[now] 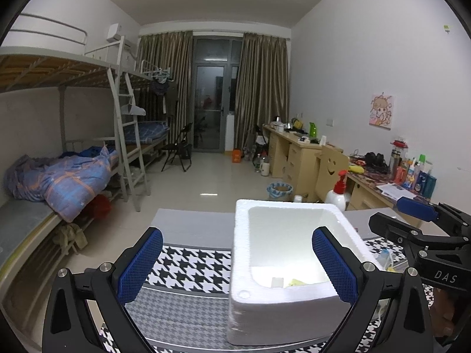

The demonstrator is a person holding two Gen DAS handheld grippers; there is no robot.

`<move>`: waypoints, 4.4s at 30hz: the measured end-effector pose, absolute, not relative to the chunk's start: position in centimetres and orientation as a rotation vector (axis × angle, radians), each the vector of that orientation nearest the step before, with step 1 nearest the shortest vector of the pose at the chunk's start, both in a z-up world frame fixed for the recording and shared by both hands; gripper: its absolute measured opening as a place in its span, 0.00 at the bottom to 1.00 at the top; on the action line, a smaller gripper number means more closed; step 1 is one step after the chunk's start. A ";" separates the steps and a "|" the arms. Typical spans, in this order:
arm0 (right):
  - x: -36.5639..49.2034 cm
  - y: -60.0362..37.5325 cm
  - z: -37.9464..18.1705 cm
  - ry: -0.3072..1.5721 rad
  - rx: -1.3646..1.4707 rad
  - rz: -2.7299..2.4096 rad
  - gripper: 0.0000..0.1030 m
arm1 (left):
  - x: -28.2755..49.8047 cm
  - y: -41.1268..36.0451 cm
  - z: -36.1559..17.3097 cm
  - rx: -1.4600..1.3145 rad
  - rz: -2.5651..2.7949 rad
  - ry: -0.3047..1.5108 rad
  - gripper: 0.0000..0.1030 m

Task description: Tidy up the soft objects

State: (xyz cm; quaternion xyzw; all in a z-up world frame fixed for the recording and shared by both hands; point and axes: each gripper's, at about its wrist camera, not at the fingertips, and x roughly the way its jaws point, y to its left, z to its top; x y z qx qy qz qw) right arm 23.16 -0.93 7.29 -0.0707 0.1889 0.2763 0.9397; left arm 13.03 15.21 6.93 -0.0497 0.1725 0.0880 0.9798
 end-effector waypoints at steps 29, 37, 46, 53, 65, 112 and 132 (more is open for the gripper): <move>22.1 -8.7 7.6 0.337 -0.067 0.472 0.87 | 12.9 8.8 8.0 -0.057 0.084 0.306 0.99; 21.7 -10.8 7.7 0.321 -0.052 0.464 0.87 | 12.9 7.1 8.0 -0.044 0.069 0.311 0.99; 21.1 -12.4 7.3 0.320 -0.043 0.435 0.90 | 12.9 5.1 8.1 -0.022 0.032 0.316 0.99; 20.8 -14.2 7.1 0.318 -0.038 0.398 0.90 | 13.0 4.0 7.8 -0.022 -0.001 0.326 0.99; 20.9 -17.1 6.6 0.315 -0.033 0.346 0.90 | 13.2 1.7 7.5 -0.003 -0.052 0.332 0.99; 23.1 -21.7 1.9 0.419 -0.038 0.286 0.90 | 18.1 -2.8 1.8 -0.002 -0.149 0.496 0.99; 23.6 -22.8 -0.8 0.482 -0.023 0.319 0.90 | 18.9 -4.8 0.1 0.032 -0.169 0.510 0.99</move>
